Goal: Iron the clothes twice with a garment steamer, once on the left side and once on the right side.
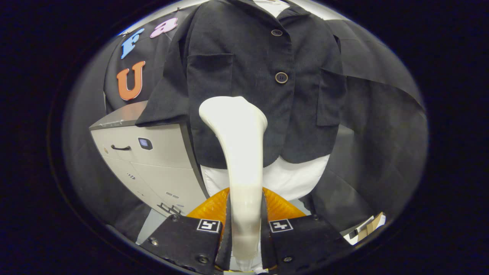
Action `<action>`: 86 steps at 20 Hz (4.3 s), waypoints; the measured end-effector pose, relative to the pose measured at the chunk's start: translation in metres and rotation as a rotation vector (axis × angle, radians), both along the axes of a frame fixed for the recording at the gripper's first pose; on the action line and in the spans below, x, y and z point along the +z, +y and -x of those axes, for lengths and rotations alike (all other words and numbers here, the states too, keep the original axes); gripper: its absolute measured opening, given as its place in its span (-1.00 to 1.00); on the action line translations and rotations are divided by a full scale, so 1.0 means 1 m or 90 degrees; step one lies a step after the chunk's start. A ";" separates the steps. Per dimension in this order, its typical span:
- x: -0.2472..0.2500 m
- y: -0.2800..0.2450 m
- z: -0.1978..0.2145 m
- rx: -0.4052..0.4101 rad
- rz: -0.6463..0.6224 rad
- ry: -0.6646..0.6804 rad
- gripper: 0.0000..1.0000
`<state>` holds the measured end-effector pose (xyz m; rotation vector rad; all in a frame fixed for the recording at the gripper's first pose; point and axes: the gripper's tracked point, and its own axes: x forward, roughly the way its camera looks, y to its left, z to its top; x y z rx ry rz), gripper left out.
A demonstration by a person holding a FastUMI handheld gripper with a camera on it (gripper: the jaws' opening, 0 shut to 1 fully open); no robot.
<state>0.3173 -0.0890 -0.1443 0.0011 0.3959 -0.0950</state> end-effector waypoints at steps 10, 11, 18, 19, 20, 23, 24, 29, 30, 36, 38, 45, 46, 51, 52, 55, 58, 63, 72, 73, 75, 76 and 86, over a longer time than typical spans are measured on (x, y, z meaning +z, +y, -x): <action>0.052 -0.038 0.052 -0.012 -0.053 -0.057 -0.34; 0.061 -0.049 0.060 -0.019 -0.054 -0.069 -0.34; 0.130 -0.123 0.090 -0.060 -0.069 -0.143 -0.34; 0.141 -0.131 0.089 -0.065 -0.070 -0.151 -0.34; 0.152 -0.138 0.086 -0.068 -0.075 -0.160 -0.34; 0.189 -0.159 0.074 -0.075 -0.084 -0.187 -0.34; 0.202 -0.164 0.069 -0.074 -0.088 -0.197 -0.34; 0.265 -0.175 0.037 -0.062 -0.085 -0.243 -0.34; 0.277 -0.174 0.031 -0.057 -0.086 -0.251 -0.34; 0.329 -0.164 -0.006 -0.032 -0.062 -0.288 -0.34; 0.337 -0.158 -0.017 -0.027 -0.050 -0.293 -0.34; 0.327 -0.158 -0.033 -0.045 -0.021 -0.282 -0.34; 0.325 -0.158 -0.032 -0.045 -0.019 -0.280 -0.34; 0.306 -0.160 -0.030 -0.048 -0.013 -0.271 -0.34; 0.300 -0.158 -0.029 -0.047 -0.018 -0.270 -0.34; 0.277 -0.157 -0.028 -0.052 -0.010 -0.252 -0.34; 0.257 -0.153 -0.027 -0.054 0.000 -0.237 -0.34; 0.231 -0.150 -0.027 -0.058 0.021 -0.214 -0.34; 0.185 -0.147 -0.025 -0.055 0.036 -0.178 -0.34; 0.180 -0.146 -0.025 -0.055 0.037 -0.174 -0.34; 0.167 -0.144 -0.024 -0.053 0.040 -0.163 -0.34; 0.161 -0.144 -0.024 -0.053 0.038 -0.159 -0.34; 0.124 -0.140 -0.018 -0.048 0.046 -0.135 -0.34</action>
